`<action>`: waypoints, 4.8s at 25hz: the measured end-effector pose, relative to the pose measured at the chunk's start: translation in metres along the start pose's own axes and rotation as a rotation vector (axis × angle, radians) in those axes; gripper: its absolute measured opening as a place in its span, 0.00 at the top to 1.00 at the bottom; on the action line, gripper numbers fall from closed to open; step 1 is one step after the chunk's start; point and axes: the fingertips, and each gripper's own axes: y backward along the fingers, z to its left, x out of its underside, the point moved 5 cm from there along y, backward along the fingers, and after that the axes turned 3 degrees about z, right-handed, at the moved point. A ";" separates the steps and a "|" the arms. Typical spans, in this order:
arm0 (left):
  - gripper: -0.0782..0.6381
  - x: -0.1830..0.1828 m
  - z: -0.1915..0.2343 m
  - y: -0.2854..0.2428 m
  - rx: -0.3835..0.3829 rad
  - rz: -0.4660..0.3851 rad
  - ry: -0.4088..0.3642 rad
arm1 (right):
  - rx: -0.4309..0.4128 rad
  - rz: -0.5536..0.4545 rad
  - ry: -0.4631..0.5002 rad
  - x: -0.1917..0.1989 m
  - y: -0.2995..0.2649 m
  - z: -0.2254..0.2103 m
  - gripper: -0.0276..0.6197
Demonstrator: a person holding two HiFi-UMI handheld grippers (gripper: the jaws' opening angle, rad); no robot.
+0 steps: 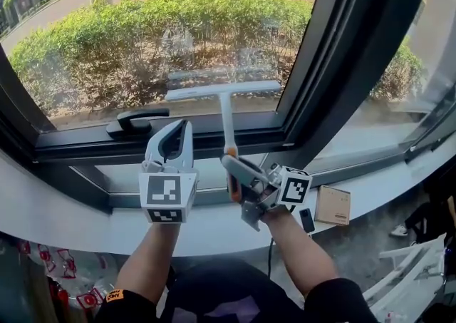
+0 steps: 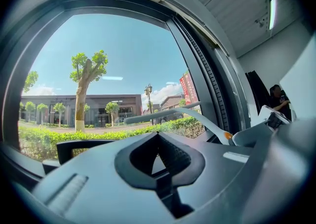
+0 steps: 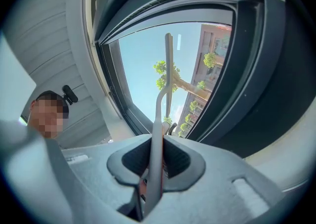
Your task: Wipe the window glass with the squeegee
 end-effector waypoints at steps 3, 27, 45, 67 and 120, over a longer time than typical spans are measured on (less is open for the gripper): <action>0.87 -0.009 0.002 0.000 -0.001 -0.021 -0.013 | 0.000 0.002 0.026 -0.004 -0.001 0.005 0.89; 0.87 -0.096 0.003 0.002 -0.024 -0.192 -0.079 | -0.167 -0.056 0.131 -0.084 -0.036 0.064 0.89; 0.87 0.018 -0.009 0.017 0.011 0.000 0.004 | -0.057 -0.061 -0.042 -0.002 0.000 0.007 0.89; 0.87 0.093 -0.031 0.060 -0.019 0.138 0.089 | 0.016 -0.033 -0.130 0.037 0.033 -0.031 0.89; 0.87 0.232 -0.202 0.543 -0.230 0.440 0.382 | 0.431 0.278 -0.381 0.443 0.295 0.221 0.89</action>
